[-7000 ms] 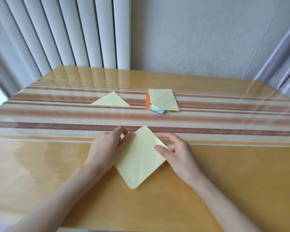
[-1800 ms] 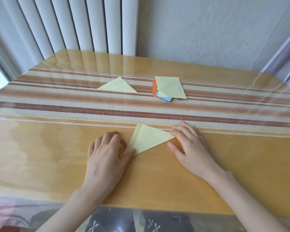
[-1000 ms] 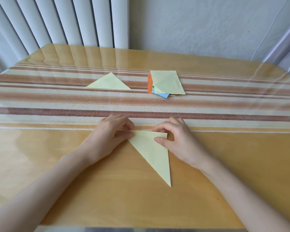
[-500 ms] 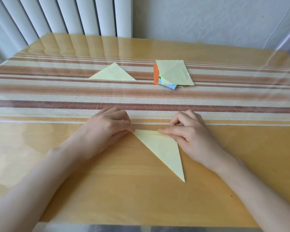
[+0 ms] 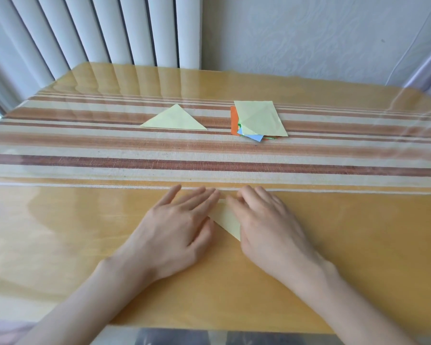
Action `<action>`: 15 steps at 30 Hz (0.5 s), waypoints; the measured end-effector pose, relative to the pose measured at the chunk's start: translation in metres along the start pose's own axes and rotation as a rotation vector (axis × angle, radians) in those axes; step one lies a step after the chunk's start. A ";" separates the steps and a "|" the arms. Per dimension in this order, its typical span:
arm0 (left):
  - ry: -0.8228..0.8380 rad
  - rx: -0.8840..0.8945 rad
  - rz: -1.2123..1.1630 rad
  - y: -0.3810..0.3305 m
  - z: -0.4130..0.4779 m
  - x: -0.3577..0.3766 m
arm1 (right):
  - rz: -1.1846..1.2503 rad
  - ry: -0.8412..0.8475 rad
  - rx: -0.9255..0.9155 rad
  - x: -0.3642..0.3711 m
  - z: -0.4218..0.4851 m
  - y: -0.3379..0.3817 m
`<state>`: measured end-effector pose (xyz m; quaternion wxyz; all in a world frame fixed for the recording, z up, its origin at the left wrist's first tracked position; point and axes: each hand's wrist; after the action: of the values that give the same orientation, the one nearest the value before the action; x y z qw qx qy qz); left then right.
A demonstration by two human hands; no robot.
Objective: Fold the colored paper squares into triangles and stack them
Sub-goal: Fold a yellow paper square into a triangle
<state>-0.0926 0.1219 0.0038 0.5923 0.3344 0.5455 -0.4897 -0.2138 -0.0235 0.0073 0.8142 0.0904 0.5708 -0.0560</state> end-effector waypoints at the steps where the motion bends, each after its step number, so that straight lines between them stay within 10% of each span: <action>1: 0.014 -0.009 0.001 -0.003 -0.002 0.003 | 0.008 -0.005 0.015 0.002 0.001 0.003; 15: -0.023 -0.187 0.147 -0.019 -0.016 0.016 | -0.156 -0.033 0.209 -0.004 -0.021 -0.012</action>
<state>-0.1174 0.1280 -0.0116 0.6613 0.3110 0.5562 -0.3957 -0.2364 -0.0308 0.0033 0.8027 0.1292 0.5538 -0.1800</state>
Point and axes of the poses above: each hand's wrist, its own z-axis towards the middle knuckle, its own x-axis out of the palm, y = z × x, and after that the axes turned 5 degrees about z, right-handed
